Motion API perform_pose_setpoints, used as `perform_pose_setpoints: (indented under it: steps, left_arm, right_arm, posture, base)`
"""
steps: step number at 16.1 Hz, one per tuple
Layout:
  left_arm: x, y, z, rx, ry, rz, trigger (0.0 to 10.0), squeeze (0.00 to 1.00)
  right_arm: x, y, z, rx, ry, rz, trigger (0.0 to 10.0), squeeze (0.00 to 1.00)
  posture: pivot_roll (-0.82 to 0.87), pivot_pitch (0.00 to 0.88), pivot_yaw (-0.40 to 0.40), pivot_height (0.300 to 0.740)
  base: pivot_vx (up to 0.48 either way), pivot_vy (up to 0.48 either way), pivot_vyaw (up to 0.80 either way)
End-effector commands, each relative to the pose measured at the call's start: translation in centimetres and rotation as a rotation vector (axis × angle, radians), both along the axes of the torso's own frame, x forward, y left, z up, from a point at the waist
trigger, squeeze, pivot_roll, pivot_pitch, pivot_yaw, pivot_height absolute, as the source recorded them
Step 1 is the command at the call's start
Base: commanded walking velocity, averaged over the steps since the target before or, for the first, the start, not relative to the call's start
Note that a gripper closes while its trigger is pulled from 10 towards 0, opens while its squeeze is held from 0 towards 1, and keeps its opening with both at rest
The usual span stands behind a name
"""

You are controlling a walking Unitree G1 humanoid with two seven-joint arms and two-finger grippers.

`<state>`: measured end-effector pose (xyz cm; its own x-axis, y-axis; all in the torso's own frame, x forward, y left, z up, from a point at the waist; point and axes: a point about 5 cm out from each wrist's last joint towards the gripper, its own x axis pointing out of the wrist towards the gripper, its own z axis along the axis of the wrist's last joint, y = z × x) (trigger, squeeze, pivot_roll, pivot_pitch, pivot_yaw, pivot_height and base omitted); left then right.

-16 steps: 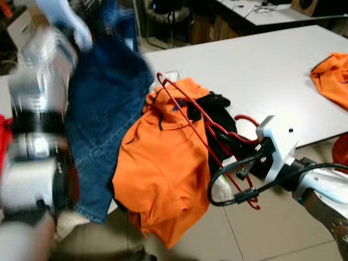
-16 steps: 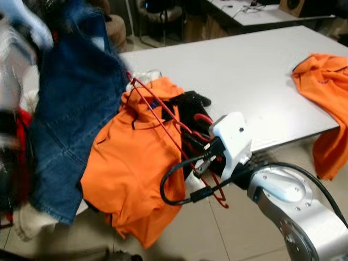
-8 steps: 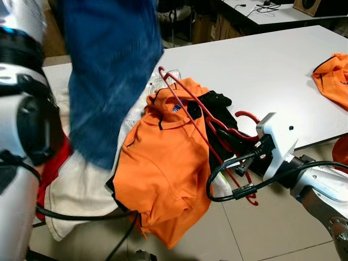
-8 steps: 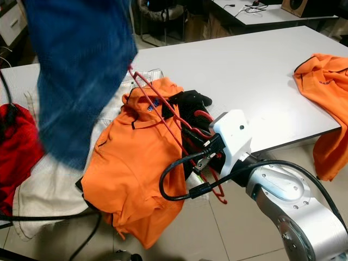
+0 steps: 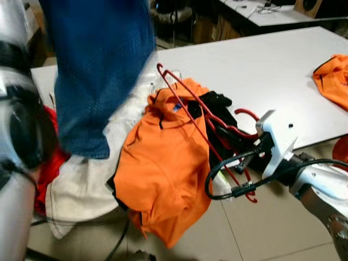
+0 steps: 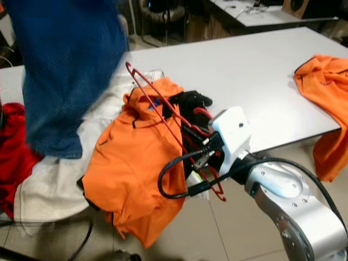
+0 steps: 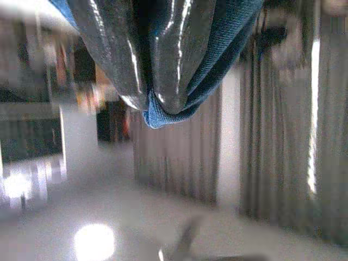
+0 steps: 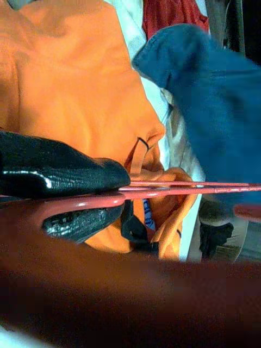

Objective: Hang hanger

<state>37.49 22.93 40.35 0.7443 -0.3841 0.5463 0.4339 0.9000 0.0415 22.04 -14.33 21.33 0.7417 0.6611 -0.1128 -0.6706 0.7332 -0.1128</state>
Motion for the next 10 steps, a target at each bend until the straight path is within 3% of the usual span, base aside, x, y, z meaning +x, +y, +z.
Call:
perform_pose_setpoints:
  steps: [1, 2, 6, 8, 10]
  left_arm:
    - [0.0, -1.2, -2.3, 0.091, 0.06, -0.043, 10.0, 0.0]
    - [-0.2, -1.6, -3.5, 0.107, 0.089, -0.052, 10.0, 0.0]
    - [-1.6, -2.8, -4.3, 0.115, 0.103, -0.077, 10.0, 0.0]
    - [-2.1, -2.9, -3.7, 0.109, 0.079, -0.079, 10.0, 0.0]
    - [-2.3, -2.1, -2.0, 0.027, 0.036, -0.066, 10.0, 0.0]
  right_arm:
    - [0.0, 0.3, 0.1, 0.008, -0.01, 0.015, 10.0, 0.0]
    - [0.0, 0.3, 0.1, 0.008, -0.01, 0.018, 10.0, 0.0]
    - [0.2, 0.4, 0.1, 0.006, -0.008, 0.026, 10.0, 0.0]
    - [0.2, 0.5, 0.1, 0.008, -0.009, 0.032, 10.0, 0.0]
    - [0.2, 0.5, 0.1, 0.011, -0.011, 0.028, 10.0, 0.0]
  posture:
    - [-0.18, 0.0, 0.047, 0.74]
    - [-0.18, 0.0, 0.044, 0.74]
    - [-0.17, 0.0, 0.039, 0.74]
    - [-0.17, 0.0, 0.042, 0.74]
    - [-0.17, 0.0, 0.046, 0.74]
  base:
    - [0.0, 0.0, 0.0]
    - [0.0, 0.0, 0.0]
    - [0.0, 0.0, 0.0]
    - [0.0, 0.0, 0.0]
    - [0.0, 0.0, 0.0]
